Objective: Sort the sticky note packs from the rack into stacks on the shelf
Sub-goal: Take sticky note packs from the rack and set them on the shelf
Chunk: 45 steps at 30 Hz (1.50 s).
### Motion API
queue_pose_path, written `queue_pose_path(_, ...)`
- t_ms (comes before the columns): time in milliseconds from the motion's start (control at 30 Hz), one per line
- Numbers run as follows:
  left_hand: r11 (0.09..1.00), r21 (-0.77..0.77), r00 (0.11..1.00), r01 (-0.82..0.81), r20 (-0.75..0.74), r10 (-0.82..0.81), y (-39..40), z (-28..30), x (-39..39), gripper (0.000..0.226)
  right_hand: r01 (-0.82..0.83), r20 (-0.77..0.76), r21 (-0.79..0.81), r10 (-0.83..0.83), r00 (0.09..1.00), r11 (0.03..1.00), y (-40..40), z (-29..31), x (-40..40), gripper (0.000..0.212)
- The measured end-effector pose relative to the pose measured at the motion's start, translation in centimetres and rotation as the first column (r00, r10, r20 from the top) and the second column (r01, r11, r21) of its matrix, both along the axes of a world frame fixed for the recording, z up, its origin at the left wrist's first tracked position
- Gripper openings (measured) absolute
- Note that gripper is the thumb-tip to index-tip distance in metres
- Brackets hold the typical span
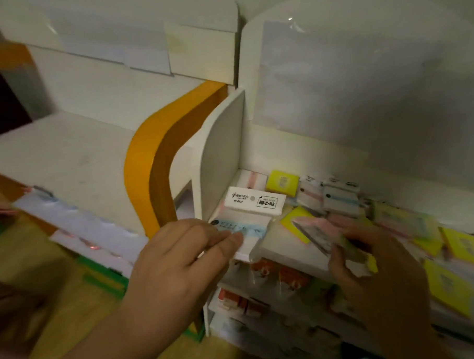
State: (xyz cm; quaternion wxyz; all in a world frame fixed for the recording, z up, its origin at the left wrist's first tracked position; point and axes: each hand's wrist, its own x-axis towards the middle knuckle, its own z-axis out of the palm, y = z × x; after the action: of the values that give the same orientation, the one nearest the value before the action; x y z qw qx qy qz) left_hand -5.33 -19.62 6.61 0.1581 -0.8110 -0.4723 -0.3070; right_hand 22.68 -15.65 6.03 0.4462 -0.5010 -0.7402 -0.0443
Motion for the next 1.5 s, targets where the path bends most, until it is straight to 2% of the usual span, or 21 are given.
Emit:
queue_pose_path(200,0.991,0.069,0.993,-0.117,-0.011,0.118,-6.8,1.7,-3.1,0.023,-0.106,-0.012,0.106,0.108,0.994,0.989,-3.3,-0.8,-2.9,0.012)
queue_pose_path(333,0.974,0.066,0.975,-0.217,-0.030,0.220,-9.6,1.5,-7.0,0.025,-0.253,-0.063,0.141,0.263,0.963,0.957,-4.2,-0.6,-6.9,0.009)
queue_pose_path(500,0.933,0.060,0.935,-0.355,0.003,0.356,-11.9,0.1,-12.7,0.024,-0.447,0.045,0.148,0.445,0.894,0.882,-4.7,-0.2,-12.3,0.006)
queue_pose_path(667,0.909,0.037,0.910,-0.416,0.024,0.415,-12.1,-1.6,-19.7,0.023,-0.541,0.094,0.149,0.533,0.841,0.828,-4.3,0.2,-19.8,0.005)
queue_pose_path(767,0.907,0.022,0.906,-0.421,0.050,0.420,-11.2,-2.2,-25.0,0.023,-0.530,0.105,0.118,0.521,0.847,0.840,-3.4,0.1,-25.6,0.004)
queue_pose_path(933,0.920,0.025,0.917,-0.392,0.093,0.388,-9.3,-2.4,-34.1,0.025,-0.423,0.122,0.111,0.410,0.904,0.899,-2.1,-0.5,-35.5,0.002)
queue_pose_path(1067,0.936,0.047,0.934,-0.350,0.096,0.344,-7.1,-2.2,-39.6,0.031,-0.338,0.128,0.148,0.321,0.939,0.930,-1.6,-0.6,-41.3,0.017)
queue_pose_path(1267,0.956,0.068,0.953,-0.285,0.131,0.274,-3.4,-2.5,-44.2,0.022,-0.297,0.212,0.214,0.253,0.944,0.930,-1.0,-0.4,-44.7,0.021)
queue_pose_path(1400,0.976,0.072,0.974,-0.207,0.110,0.198,0.1,-3.2,-45.7,0.021,-0.273,0.168,0.179,0.244,0.955,0.945,0.2,-0.6,-45.3,0.042)
queue_pose_path(1500,0.983,0.052,0.982,-0.174,0.087,0.169,2.7,-3.5,-46.5,0.022,-0.255,0.170,0.157,0.228,0.959,0.954,1.8,-1.4,-45.8,0.037)
